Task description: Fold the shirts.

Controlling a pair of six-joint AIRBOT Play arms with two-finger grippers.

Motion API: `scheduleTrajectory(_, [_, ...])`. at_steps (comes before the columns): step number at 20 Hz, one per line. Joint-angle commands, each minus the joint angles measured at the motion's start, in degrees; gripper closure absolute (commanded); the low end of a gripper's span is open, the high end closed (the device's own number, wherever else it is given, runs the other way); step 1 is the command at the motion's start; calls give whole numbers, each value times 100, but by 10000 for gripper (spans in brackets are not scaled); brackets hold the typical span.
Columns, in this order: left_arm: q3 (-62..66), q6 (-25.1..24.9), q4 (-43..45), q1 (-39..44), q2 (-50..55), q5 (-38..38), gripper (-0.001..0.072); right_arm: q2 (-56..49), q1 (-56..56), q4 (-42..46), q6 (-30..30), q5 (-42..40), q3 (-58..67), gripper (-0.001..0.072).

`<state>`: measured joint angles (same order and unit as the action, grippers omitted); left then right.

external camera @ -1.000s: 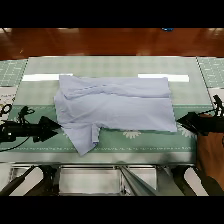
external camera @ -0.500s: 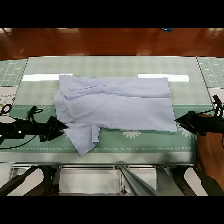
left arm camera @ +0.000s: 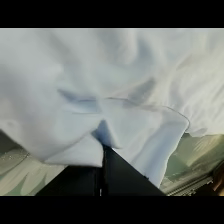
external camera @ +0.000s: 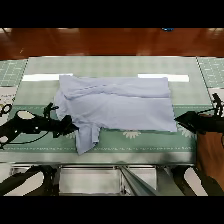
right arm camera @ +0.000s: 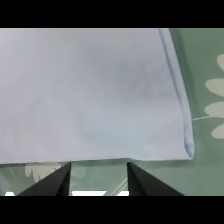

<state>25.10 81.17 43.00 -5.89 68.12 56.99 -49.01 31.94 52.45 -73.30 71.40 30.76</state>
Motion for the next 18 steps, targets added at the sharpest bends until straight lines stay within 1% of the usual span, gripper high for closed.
scheduleTrajectory(1, [175, -13, -57, 111, 31, 116, 687, 7, 4, 533, -509, -245, 0, 300])
scheduleTrajectory(2, [212, -37, -59, 116, 28, 195, 686, 7, 4, 763, -881, -345, 0, 300])
scheduleTrajectory(6, [216, -57, -59, 127, 26, 321, 686, -63, 4, 1423, -1165, -452, 0, 296])
scheduleTrajectory(8, [219, -50, -59, 127, 26, 483, 686, -249, 2, 1574, -1158, -409, -31, 308])
scheduleTrajectory(11, [216, -57, -59, 127, 26, 516, 686, -616, 2, 1453, -1023, -614, -103, 308])
scheduleTrajectory(13, [216, -57, -59, 127, 26, 518, 687, -929, 2, 911, -514, -739, -103, 308])
scheduleTrajectory(14, [216, -90, -59, 127, 26, 520, 686, -1082, 2, 662, -350, -734, -103, 308])
scheduleTrajectory(16, [216, -120, -59, 129, 26, 518, 686, -1429, 2, 535, -350, -761, -101, 308])
scheduleTrajectory(18, [216, -120, -59, 129, 26, 518, 686, -1740, 2, 382, -212, -758, -101, 308])
